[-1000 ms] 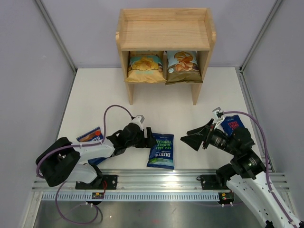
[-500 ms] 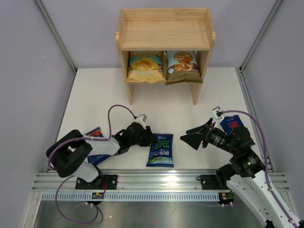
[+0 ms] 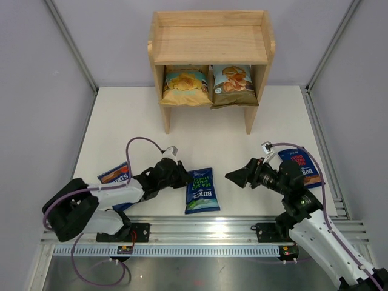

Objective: Place and organize the chips bags onto the shelf

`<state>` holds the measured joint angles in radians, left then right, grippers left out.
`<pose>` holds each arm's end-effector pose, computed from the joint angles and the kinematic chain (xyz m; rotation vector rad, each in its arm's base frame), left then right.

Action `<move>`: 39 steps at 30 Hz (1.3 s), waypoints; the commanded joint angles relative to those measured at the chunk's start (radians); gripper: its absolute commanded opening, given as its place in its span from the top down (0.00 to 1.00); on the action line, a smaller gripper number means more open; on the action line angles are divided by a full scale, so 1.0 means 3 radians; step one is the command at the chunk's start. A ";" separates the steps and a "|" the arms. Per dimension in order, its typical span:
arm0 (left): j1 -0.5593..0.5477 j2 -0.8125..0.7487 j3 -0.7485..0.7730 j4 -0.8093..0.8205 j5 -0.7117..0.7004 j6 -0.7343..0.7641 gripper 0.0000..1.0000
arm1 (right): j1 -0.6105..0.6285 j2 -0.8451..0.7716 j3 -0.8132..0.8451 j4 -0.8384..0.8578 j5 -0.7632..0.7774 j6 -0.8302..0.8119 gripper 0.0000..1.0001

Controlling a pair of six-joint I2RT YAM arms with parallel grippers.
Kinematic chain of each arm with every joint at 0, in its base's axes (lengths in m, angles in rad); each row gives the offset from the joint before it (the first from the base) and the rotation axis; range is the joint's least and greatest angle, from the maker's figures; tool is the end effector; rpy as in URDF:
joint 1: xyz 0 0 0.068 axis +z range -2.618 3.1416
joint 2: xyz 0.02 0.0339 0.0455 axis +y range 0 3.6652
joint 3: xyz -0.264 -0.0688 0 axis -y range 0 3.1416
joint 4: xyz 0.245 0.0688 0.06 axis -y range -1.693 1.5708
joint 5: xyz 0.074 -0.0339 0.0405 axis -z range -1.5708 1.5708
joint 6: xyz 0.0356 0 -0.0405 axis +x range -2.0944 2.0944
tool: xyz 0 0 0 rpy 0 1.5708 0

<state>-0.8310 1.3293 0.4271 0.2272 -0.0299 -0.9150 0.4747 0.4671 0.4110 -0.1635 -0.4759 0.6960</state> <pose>0.1635 -0.1776 0.1463 -0.1183 2.4033 -0.8627 0.1129 0.0764 0.2555 -0.1584 1.9434 1.2344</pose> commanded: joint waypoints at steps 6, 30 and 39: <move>0.0004 -0.1157 -0.0298 0.0004 -0.0682 -0.0560 1.00 | -0.0008 0.0212 -0.0786 0.1632 -0.0065 0.1043 0.15; -0.0027 -0.2626 0.0033 -0.0552 -0.1966 -0.1174 1.00 | 0.1510 0.1381 -0.0440 0.3219 0.1397 0.0989 0.18; -0.0037 -0.2508 0.0264 -0.0691 -0.1961 -0.1220 1.00 | 0.1787 0.2251 0.0030 0.3919 0.1663 0.0876 0.26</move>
<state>-0.8371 0.5659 0.4557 0.0006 -0.5632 -1.2663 0.9951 1.0916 0.3599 0.8700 -0.0460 0.9977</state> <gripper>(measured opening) 0.165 0.764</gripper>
